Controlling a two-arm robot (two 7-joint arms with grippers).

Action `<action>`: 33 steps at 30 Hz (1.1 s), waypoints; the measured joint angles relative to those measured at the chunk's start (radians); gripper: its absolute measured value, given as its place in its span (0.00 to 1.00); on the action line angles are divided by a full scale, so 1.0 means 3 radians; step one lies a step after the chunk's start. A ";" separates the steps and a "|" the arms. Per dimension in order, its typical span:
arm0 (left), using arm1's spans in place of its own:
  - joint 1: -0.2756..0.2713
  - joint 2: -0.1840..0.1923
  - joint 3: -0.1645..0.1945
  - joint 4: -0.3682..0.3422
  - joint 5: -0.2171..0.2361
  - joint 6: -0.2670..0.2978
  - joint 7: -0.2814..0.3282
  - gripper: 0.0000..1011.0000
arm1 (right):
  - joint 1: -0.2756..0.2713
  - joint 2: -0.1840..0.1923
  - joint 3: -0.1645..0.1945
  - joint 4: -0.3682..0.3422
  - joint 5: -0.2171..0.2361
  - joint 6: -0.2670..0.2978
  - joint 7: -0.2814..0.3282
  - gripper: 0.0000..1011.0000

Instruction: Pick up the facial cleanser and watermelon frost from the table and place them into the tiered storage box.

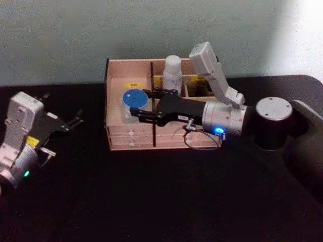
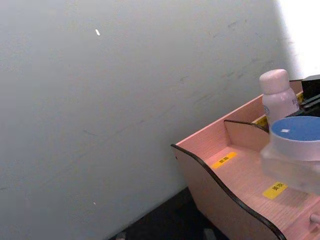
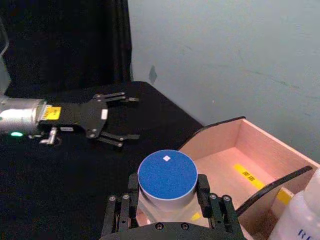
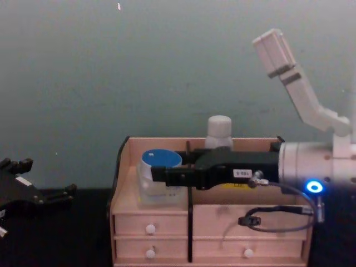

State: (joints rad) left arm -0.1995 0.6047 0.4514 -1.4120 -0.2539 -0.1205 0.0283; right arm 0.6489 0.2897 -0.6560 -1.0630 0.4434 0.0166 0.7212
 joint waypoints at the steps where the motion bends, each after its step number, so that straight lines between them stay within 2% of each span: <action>1: 0.0000 0.0000 0.0000 0.0000 0.0000 0.0000 0.0000 0.99 | 0.0013 -0.0015 0.0000 0.0024 -0.0004 0.0000 -0.0004 0.70; 22: 0.0000 0.0000 0.0000 0.0000 0.0000 0.0000 0.0000 0.99 | 0.0256 -0.0269 0.0064 0.0521 -0.0098 0.0012 -0.0034 0.70; 33: 0.0000 0.0000 0.0000 0.0000 0.0000 0.0000 0.0000 0.99 | 0.0305 -0.0336 0.0101 0.0667 -0.0078 0.0050 0.0037 0.70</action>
State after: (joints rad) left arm -0.1995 0.6047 0.4514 -1.4120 -0.2539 -0.1205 0.0283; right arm 0.7405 0.1890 -0.6257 -0.8630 0.4200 0.0316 0.7323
